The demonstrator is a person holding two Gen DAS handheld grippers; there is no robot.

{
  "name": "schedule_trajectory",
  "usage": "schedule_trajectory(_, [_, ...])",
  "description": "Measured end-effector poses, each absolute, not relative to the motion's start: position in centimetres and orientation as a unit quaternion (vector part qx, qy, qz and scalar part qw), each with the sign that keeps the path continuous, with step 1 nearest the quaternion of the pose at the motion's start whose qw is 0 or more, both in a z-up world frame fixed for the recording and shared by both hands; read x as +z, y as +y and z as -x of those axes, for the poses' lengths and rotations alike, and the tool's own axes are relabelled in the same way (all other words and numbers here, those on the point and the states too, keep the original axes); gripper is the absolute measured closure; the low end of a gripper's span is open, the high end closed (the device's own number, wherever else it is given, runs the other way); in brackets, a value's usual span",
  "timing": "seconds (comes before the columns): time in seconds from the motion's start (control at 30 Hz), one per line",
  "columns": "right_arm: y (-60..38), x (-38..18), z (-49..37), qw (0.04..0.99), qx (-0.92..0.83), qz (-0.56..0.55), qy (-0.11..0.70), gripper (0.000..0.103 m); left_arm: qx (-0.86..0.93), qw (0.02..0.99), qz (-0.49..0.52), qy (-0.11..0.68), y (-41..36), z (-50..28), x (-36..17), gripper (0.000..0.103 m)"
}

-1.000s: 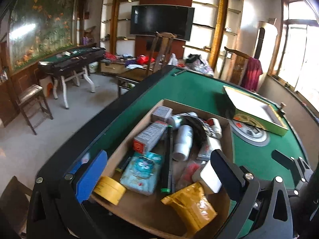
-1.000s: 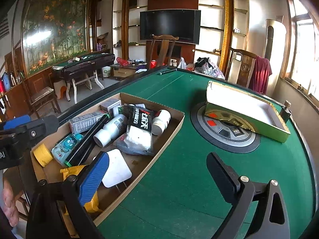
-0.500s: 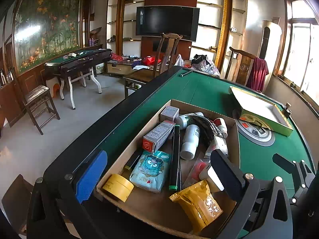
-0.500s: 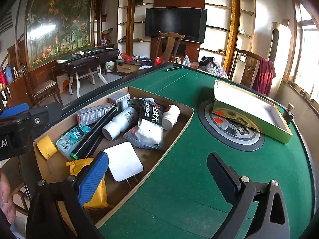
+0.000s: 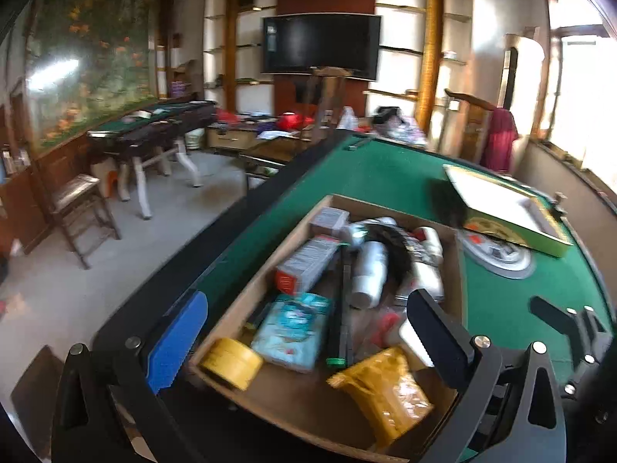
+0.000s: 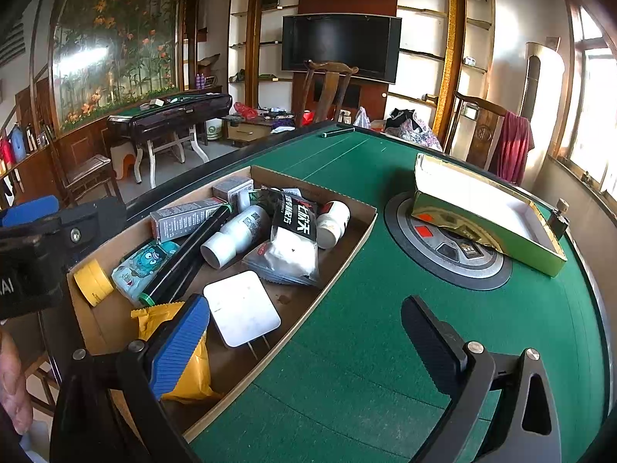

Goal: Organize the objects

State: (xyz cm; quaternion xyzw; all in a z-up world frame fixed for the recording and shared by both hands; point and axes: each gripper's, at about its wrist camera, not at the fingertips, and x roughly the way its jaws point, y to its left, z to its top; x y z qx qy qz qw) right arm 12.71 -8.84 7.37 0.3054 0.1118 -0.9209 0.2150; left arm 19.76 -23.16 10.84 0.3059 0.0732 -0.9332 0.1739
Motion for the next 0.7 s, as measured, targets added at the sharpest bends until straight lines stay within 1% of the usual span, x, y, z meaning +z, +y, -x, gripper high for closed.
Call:
schedule_trajectory(0.23, [-8.8,7.3,-12.7,0.216,-0.921,-0.306,0.112,0.001,-0.931,0.139,-0.316,0.121,-24.6,-19.9,10.5,0.000])
schedule_trajectory(0.47, [-9.1,7.1,-13.1,0.220,-0.920,-0.304,0.117,0.001,-0.929,0.136,-0.318,0.131,-24.9,-20.0,10.1,0.000])
schedule_trajectory(0.7, [-9.2,7.0,-12.9,0.223,-0.917,-0.307,0.120,0.001,-0.934,0.161,-0.309,0.072,-23.2,-20.2,10.3,0.000])
